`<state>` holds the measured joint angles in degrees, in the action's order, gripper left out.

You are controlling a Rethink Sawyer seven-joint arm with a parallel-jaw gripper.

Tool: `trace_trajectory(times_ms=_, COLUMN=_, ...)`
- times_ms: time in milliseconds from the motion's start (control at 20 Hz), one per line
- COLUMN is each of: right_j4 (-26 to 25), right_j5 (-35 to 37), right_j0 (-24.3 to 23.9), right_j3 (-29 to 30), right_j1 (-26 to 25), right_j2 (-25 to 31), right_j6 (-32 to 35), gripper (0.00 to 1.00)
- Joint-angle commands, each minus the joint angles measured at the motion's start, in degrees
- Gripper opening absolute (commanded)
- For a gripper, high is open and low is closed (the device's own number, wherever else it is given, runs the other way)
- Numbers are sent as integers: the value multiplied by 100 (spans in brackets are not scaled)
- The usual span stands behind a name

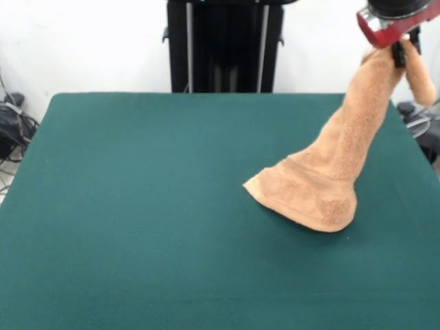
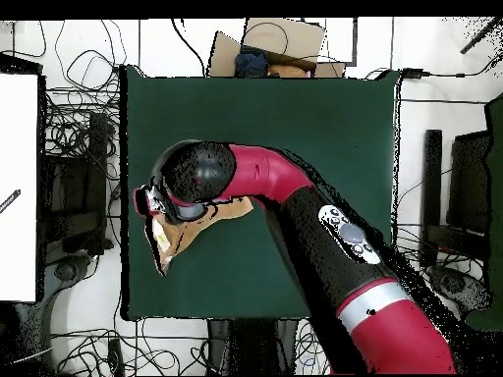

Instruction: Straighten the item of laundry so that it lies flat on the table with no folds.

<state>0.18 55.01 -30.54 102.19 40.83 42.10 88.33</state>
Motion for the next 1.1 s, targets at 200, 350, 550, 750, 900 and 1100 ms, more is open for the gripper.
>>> trace_trajectory(times_ms=200, right_j4=30, right_j5=461, right_j0=-63, right_j3=518, right_j1=240, right_j2=622, right_j6=-356, gripper=0)
trace_trajectory(times_ms=350, right_j4=-17, right_j5=391, right_j0=-19, right_j3=559, right_j1=260, right_j2=637, right_j6=-271, gripper=0)
trace_trajectory(times_ms=550, right_j4=-56, right_j5=258, right_j0=60, right_j3=664, right_j1=325, right_j2=653, right_j6=-156, gripper=0)
trace_trajectory(times_ms=750, right_j4=-11, right_j5=37, right_j0=109, right_j3=857, right_j1=394, right_j2=742, right_j6=-14, gripper=0)
trace_trajectory(times_ms=900, right_j4=23, right_j5=-223, right_j0=226, right_j3=1005, right_j1=431, right_j2=779, right_j6=172, gripper=0)
trace_trajectory(times_ms=1100, right_j4=81, right_j5=-641, right_j0=303, right_j3=1353, right_j1=573, right_j2=878, right_j6=355, gripper=0)
